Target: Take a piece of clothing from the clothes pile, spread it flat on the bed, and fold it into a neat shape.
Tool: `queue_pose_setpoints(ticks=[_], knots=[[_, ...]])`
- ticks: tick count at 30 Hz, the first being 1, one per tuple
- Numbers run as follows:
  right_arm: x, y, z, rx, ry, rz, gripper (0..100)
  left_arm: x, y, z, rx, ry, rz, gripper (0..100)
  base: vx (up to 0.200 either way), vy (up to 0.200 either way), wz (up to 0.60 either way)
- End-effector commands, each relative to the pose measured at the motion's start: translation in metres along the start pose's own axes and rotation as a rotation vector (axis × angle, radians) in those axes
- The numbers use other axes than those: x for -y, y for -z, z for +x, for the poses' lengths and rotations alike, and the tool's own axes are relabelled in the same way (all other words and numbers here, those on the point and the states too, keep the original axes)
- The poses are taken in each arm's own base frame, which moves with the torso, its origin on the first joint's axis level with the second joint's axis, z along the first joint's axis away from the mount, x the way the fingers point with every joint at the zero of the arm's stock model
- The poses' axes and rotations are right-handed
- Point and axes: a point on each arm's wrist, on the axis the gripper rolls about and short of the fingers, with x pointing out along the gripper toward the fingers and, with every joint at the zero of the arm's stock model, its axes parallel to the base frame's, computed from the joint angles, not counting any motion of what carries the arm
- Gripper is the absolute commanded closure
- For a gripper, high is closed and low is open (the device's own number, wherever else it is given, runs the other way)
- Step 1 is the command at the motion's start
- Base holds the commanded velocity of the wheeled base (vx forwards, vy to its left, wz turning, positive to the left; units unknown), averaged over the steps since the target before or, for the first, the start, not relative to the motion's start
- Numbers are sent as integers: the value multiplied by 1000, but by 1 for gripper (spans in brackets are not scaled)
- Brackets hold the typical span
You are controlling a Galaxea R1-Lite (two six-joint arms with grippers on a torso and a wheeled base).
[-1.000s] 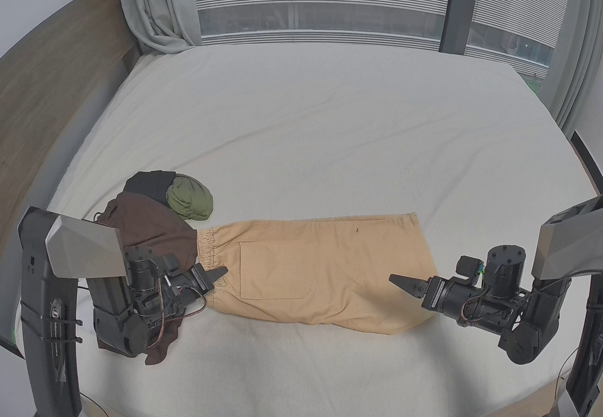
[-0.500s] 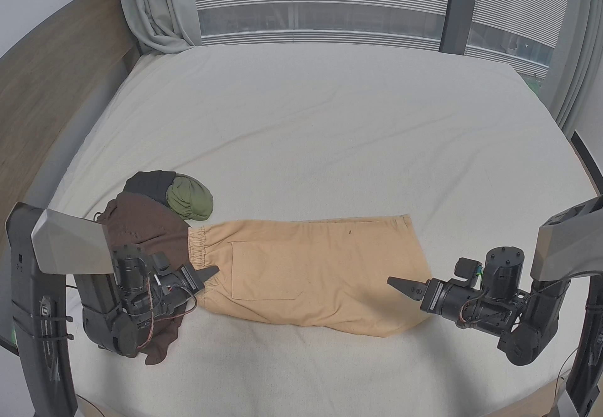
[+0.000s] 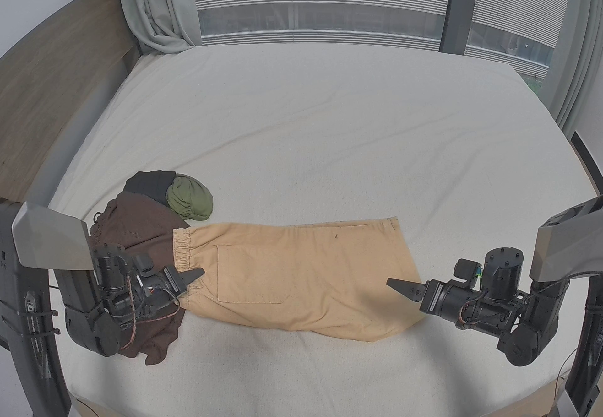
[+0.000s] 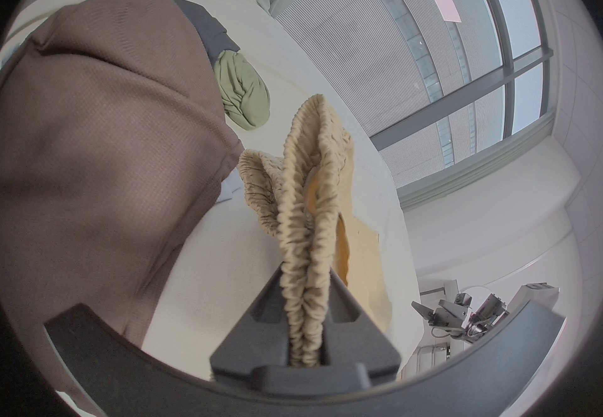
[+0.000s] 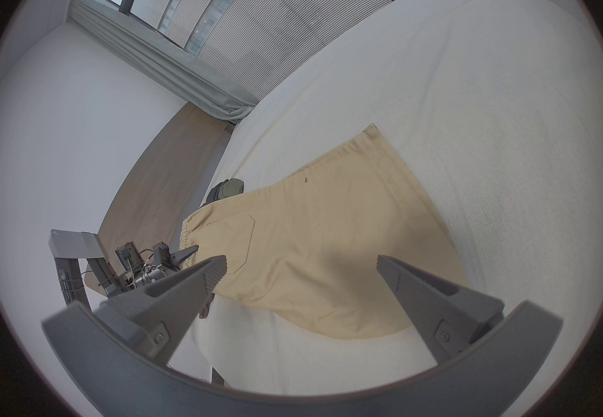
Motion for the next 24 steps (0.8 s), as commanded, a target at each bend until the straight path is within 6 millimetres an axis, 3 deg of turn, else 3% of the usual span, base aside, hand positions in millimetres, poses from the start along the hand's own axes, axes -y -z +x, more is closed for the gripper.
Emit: queue_pose_setpoints(ticks=[1, 24], knots=[[1, 2, 1, -10, 4, 2, 0, 1, -8, -14, 22, 2, -5, 100, 0, 0, 0], [1, 2, 1, -8, 4, 2, 0, -18, -23, -43, 53, -22, 8, 100, 0, 0, 0]])
